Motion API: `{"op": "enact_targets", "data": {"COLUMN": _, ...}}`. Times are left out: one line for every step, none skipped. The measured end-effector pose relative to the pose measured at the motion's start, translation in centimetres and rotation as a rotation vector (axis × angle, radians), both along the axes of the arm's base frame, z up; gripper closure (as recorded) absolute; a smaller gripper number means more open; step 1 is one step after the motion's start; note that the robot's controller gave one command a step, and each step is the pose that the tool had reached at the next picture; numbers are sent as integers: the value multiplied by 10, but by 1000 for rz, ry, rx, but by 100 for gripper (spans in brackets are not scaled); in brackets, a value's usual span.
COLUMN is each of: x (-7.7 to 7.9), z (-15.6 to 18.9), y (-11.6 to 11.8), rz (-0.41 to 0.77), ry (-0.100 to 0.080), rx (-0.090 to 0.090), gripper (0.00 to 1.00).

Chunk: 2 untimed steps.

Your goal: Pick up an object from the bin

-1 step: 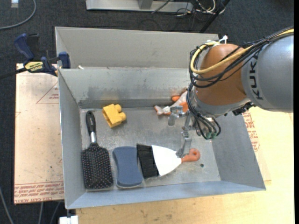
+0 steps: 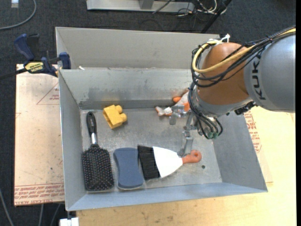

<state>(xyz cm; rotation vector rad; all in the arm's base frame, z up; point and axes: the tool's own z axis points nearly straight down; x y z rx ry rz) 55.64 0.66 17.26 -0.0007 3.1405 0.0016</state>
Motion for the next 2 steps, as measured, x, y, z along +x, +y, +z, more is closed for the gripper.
{"op": "enact_targets", "data": {"x": -16, "z": -26, "y": 3, "rz": 72, "ry": -5, "rx": 0, "gripper": 0}}
{"op": "enact_targets", "data": {"x": -33, "z": -71, "y": -4, "rz": 273, "ry": -1, "rx": 1, "gripper": 0}}
